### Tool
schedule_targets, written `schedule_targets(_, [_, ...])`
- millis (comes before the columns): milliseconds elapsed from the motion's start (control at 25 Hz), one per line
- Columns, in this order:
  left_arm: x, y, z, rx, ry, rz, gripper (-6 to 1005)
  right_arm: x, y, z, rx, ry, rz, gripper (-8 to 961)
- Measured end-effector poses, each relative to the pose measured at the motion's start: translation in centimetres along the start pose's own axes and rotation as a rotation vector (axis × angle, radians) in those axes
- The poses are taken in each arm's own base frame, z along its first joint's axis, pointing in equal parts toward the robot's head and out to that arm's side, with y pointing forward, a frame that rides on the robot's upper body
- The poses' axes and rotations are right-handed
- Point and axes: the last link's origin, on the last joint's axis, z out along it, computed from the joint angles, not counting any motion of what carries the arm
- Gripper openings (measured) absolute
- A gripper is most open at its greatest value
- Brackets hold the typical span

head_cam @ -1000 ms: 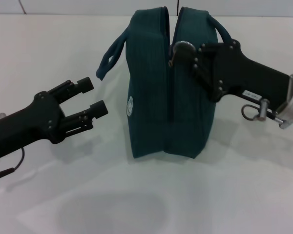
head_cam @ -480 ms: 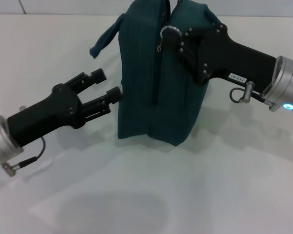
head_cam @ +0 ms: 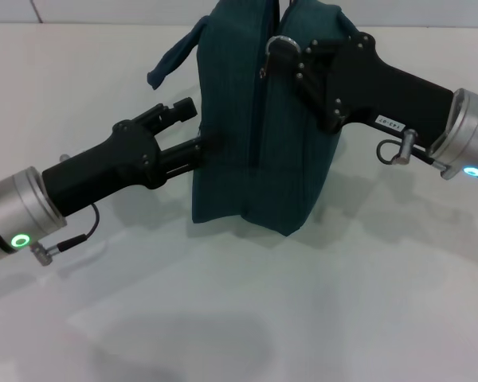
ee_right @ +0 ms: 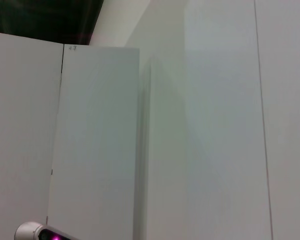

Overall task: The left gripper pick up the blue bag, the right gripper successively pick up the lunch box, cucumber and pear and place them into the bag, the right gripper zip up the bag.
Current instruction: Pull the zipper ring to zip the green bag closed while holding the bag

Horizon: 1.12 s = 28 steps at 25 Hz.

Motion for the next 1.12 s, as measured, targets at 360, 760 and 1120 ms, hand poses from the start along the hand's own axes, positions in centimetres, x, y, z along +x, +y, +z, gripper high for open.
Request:
schedule_targets(360, [0.1, 0.1, 0.5, -0.004, 0.021, 0.000, 848, 0.0, 0.0, 0.0, -0.001, 0.000, -0.002, 12])
schedule_targets(760, [0.1, 0.5, 2.0, -0.071, -0.014, 0.017, 535, 0.0, 0.0, -0.1, 0.004, -0.003, 0.000, 13])
schedule_targets(1120, [0.0, 0.6, 2.2, -0.087, -0.034, 0.026, 253, 0.0, 0.0, -0.1, 0.005, -0.007, 0.001, 14])
